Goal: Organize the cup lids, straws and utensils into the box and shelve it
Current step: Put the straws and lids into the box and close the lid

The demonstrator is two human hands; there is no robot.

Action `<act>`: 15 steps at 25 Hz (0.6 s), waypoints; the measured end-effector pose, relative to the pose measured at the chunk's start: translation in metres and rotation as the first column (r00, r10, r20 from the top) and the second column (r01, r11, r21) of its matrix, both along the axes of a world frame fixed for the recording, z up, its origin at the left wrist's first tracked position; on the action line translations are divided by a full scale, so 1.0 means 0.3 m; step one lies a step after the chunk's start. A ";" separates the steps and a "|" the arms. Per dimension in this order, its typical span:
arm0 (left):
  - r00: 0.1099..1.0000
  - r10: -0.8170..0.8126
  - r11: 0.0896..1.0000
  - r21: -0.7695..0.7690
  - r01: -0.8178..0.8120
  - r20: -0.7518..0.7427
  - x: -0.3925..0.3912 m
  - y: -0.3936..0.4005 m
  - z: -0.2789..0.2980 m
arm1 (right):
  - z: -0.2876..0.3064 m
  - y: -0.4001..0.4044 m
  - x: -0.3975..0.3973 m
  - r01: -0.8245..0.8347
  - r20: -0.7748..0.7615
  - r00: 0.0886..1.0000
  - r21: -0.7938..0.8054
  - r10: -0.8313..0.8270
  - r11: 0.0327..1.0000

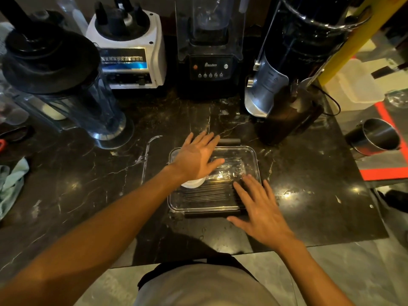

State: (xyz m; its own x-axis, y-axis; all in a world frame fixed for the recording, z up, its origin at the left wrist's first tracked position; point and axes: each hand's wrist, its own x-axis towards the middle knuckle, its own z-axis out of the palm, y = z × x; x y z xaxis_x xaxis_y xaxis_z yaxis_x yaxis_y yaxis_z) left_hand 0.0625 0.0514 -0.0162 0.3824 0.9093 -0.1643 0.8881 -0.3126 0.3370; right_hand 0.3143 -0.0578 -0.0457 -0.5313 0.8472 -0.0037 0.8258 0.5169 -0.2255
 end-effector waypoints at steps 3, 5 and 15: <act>0.999 0.011 0.993 -0.121 -0.008 0.030 -0.002 0.025 -0.008 | -0.015 0.003 -0.001 0.016 -0.029 0.999 0.014 -0.016 1.000; 0.999 0.020 0.991 -0.134 -0.016 0.035 0.000 0.034 -0.016 | -0.023 0.004 0.002 0.018 -0.037 0.999 0.014 -0.017 1.000; 0.979 0.129 0.991 -0.048 -0.123 0.158 -0.001 -0.002 -0.050 | -0.006 0.010 0.005 0.089 -0.192 0.976 -0.050 -0.098 0.995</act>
